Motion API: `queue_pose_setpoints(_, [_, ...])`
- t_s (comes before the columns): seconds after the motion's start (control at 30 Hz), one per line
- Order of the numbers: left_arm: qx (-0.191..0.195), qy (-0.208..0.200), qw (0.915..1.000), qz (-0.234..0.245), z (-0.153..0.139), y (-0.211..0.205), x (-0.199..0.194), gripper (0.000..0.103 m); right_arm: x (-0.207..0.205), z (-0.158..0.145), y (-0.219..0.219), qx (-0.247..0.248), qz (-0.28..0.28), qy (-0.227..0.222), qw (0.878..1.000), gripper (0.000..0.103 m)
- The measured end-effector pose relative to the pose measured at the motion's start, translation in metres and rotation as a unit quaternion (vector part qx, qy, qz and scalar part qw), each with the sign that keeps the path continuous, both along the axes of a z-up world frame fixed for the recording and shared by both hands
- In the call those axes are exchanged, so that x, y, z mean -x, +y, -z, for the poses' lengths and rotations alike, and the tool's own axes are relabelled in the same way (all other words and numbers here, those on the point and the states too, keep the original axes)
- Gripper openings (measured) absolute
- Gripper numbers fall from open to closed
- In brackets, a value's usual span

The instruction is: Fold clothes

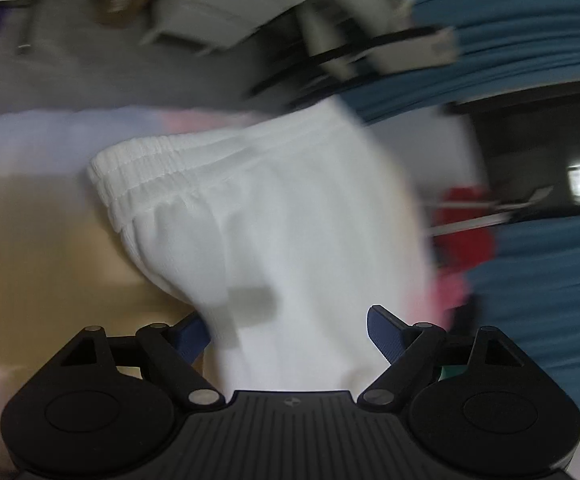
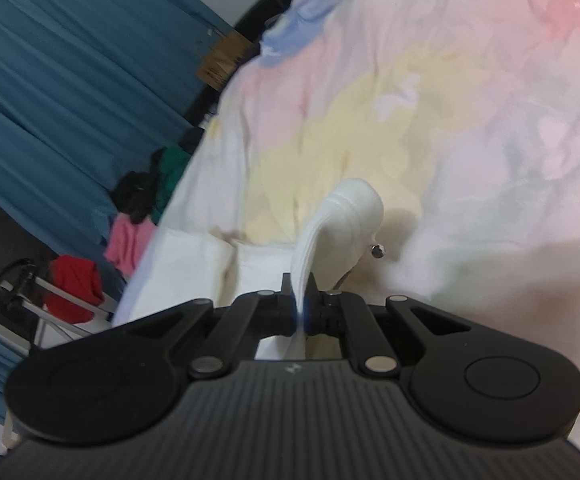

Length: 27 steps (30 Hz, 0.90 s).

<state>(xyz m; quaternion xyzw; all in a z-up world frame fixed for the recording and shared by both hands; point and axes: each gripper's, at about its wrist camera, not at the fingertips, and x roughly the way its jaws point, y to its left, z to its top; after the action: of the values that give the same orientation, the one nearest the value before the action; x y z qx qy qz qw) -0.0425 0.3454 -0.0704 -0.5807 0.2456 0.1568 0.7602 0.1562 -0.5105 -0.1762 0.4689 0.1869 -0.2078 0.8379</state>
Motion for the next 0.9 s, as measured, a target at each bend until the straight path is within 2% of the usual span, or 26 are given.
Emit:
queue_pose_setpoints(0.03, [-0.006,-0.005,1.0000,0.000,-0.002,-0.001,0.002,0.084,-0.001,-0.002,0.001,0.007,-0.002,-0.002,1.000,0.006])
queue_pose_setpoints(0.07, [-0.007,0.015,0.9999,-0.001,-0.001,-0.003,0.001,0.084,-0.002,-0.002,0.002,0.010,-0.002,0.003,1.000,0.006])
queue_pose_setpoints(0.17, [0.000,0.109,0.9940,-0.004,0.009,-0.007,-0.007,0.084,-0.004,-0.001,0.003,0.018,-0.002,0.020,1.000,0.006])
queue_pose_setpoints(0.2, [0.010,0.135,0.9907,-0.007,0.015,-0.007,-0.008,0.084,-0.003,0.001,0.002,0.012,0.001,0.024,1.000,0.006])
queue_pose_setpoints(0.27, [0.047,0.163,0.9855,-0.013,0.028,-0.004,-0.008,0.084,-0.001,0.006,-0.001,-0.005,0.007,0.030,1.000,0.006])
queue_pose_setpoints(0.4, [0.093,0.173,0.9804,-0.016,0.038,-0.002,-0.003,0.085,0.001,0.018,-0.006,-0.041,0.019,0.056,0.997,0.006])
queue_pose_setpoints(0.53, [0.111,0.170,0.9790,-0.004,0.043,-0.008,-0.002,0.089,0.001,0.030,-0.010,-0.066,0.021,0.076,0.995,0.006])
queue_pose_setpoints(0.6, [0.117,0.169,0.9786,-0.005,0.046,-0.010,-0.001,0.085,-0.002,0.032,-0.010,-0.061,0.012,0.085,0.994,0.007])
queue_pose_setpoints(0.7, [0.114,0.168,0.9788,-0.024,0.048,-0.007,0.006,0.064,-0.004,0.034,-0.010,-0.059,0.009,0.082,0.995,0.007])
queue_pose_setpoints(0.8, [0.091,0.144,0.9847,-0.036,0.042,-0.004,0.009,0.031,0.000,0.023,-0.008,-0.049,0.014,0.054,0.997,0.006])
queue_pose_setpoints(0.9, [0.092,0.114,0.9883,-0.043,0.040,-0.006,0.014,0.017,0.008,0.007,-0.001,-0.033,0.028,0.020,0.999,0.006])
